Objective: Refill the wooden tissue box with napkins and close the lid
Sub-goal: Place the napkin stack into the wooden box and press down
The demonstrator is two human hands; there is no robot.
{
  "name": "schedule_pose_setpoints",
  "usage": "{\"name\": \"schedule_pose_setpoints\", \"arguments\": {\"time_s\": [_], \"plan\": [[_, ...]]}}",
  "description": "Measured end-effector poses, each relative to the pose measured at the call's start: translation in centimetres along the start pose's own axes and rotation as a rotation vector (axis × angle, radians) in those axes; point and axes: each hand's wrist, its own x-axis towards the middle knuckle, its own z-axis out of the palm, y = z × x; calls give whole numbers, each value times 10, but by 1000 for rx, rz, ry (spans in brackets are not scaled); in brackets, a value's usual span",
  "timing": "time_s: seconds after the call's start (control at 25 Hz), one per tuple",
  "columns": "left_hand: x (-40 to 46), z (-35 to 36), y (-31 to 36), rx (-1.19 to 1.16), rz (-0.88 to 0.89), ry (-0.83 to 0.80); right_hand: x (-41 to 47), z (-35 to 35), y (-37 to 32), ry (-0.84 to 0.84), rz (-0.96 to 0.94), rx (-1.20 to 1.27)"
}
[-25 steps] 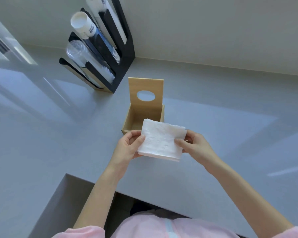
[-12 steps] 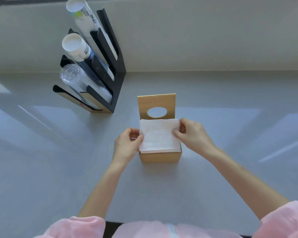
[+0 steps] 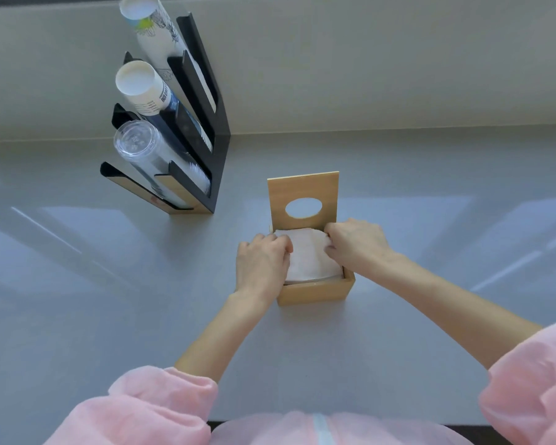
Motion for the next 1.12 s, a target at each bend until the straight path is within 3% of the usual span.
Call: {"name": "schedule_pose_setpoints", "arguments": {"time_s": [0.24,0.48,0.92,1.04,1.12], "plan": [[15,5,7,294,122,-208,14,-1,-17,-180,-45,-253],[20,2,13,461,196,-309,22,3,-29,-212,-93,-361],[20,1,11,448,222,-339,14,5,-28,-192,-79,-287],[15,-5,12,382,283,-297,10,-1,-22,-114,-175,-295],[14,-5,10,388,344,-362,4,0,-18,-142,-290,-324]]}}
